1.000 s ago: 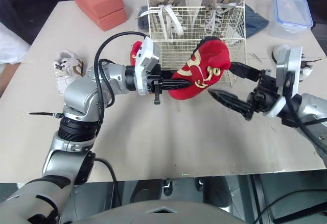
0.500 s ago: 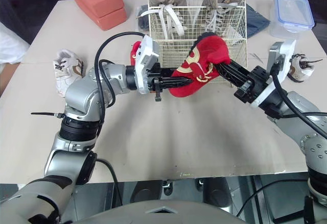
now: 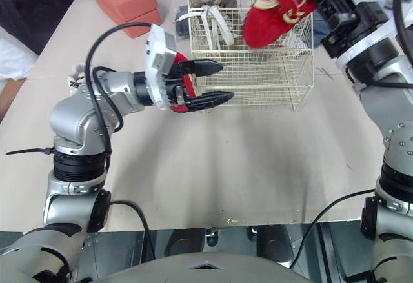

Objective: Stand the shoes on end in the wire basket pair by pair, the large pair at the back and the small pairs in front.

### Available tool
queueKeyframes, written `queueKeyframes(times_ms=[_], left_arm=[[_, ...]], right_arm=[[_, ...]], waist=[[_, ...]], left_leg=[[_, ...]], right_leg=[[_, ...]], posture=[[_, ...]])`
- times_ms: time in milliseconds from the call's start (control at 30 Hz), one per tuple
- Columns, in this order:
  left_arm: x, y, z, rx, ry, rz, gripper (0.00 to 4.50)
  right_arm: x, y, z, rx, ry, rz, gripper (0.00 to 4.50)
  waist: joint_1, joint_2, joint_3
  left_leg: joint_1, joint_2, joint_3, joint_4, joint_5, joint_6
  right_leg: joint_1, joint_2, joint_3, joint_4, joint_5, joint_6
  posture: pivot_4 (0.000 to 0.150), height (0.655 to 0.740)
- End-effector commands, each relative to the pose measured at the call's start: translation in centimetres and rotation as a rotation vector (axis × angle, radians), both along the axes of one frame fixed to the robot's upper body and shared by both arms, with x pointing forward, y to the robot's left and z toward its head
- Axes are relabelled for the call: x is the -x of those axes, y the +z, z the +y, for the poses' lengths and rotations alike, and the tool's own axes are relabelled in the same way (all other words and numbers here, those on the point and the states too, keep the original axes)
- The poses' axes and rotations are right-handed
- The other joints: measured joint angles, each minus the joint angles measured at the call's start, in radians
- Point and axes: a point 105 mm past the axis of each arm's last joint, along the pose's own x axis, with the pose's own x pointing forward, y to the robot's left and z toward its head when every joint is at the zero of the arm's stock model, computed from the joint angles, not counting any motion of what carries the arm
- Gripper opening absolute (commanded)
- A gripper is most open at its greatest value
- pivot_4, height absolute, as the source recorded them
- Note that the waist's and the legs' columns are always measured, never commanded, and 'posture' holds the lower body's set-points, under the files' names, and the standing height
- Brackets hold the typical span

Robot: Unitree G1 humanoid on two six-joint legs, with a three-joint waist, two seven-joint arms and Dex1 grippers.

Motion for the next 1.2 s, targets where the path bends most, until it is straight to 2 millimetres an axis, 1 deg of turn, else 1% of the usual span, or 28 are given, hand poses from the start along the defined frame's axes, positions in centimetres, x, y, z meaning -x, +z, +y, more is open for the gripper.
queueKeyframes(times_ms=[33, 200, 400, 533, 767, 967, 1000, 1067, 1167, 1200], left_arm=[[0.8, 2.2, 0.5, 0.025, 0.017, -0.073, 4.43], [1.0, 2.6, 1.6, 0.004, 0.072, -0.089, 4.43], [1.2, 3.2, 2.5, -0.01, 0.12, -0.113, 4.43], [1.2, 3.5, 2.9, -0.015, 0.151, -0.123, 4.43], [1.2, 3.7, 2.9, -0.025, 0.164, -0.136, 4.43], [1.1, 3.4, 2.8, -0.033, 0.16, -0.132, 4.43], [1.0, 3.3, 2.8, -0.034, 0.161, -0.132, 4.5], [0.9, 3.2, 2.9, -0.038, 0.164, -0.13, 4.5], [0.8, 3.1, 3.1, -0.046, 0.171, -0.127, 4.5], [0.7, 3.0, 3.2, -0.051, 0.174, -0.127, 4.5]], right_arm=[[-0.6, 0.8, -1.3, -0.021, -0.079, -0.031, 0.0], [-2.8, -0.6, -2.5, -0.013, -0.175, 0.03, 0.0], [-4.1, -2.8, -3.0, 0.025, -0.227, 0.122, 0.0], [-4.5, -3.8, -3.1, 0.067, -0.244, 0.158, 0.0], [-4.8, -5.6, -1.9, 0.166, -0.225, 0.228, 0.0], [-5.0, -7.1, -2.4, 0.2, -0.244, 0.297, 0.0], [-5.0, -7.1, -2.4, 0.197, -0.242, 0.294, 0.66], [-5.0, -7.0, -2.4, 0.195, -0.233, 0.284, 1.44], [-4.8, -7.0, -2.6, 0.205, -0.242, 0.274, 2.95], [-4.8, -6.9, -2.8, 0.204, -0.248, 0.271, 3.33]], waist=[[-0.001, 0.0, 0.0], [-0.003, 0.0, 0.0], [-0.003, 0.0, 0.0], [-0.001, 0.0, 0.0], [-0.001, 0.0, 0.0], [-0.001, 0.0, 0.0], [-0.001, 0.0, 0.0], [-0.002, 0.0, 0.0], [-0.002, 0.0, 0.0], [-0.003, 0.0, 0.0]], left_leg=[[0.0, 0.0, 0.0, 0.0, 0.0, 0.0], [0.0, 0.0, 0.0, 0.0, 0.0, 0.0], [0.0, 0.0, 0.0, -0.001, 0.0, 0.0], [0.0, 0.0, 0.0, -0.001, 0.0, 0.0], [0.0, 0.0, 0.0, -0.001, 0.0, 0.0], [0.0, 0.0, 0.0, -0.001, 0.0, 0.0], [0.0, 0.0, 0.0, -0.001, 0.0, 0.0], [0.0, 0.0, 0.0, -0.001, 0.0, 0.0], [0.0, 0.0, 0.0, -0.001, 0.0, 0.0], [0.0, 0.0, 0.0, -0.001, 0.0, 0.0]], right_leg=[[0.0, 0.0, 0.0, 0.0, 0.0, 0.0], [0.0, 0.0, 0.0, 0.0, 0.0, 0.0], [-0.001, 0.0, 0.0, 0.0, 0.0, 0.0], [-0.001, 0.0, 0.0, 0.0, 0.0, 0.0], [-0.001, 0.0, 0.0, 0.0, 0.0, 0.0], [0.0, 0.0, 0.0, 0.0, 0.0, 0.0], [0.0, 0.0, 0.0, 0.0, 0.0, 0.0], [0.0, 0.0, 0.0, 0.0, 0.0, 0.0], [-0.001, 0.0, 0.0, 0.0, 0.0, 0.0], [-0.001, 0.0, 0.0, 0.0, 0.0, 0.0]], posture=[[0.15, 0.686], [0.15, 0.686], [0.15, 0.686], [0.15, 0.686], [0.15, 0.686], [0.15, 0.686], [0.15, 0.686], [0.15, 0.686], [0.15, 0.686], [0.15, 0.686]])
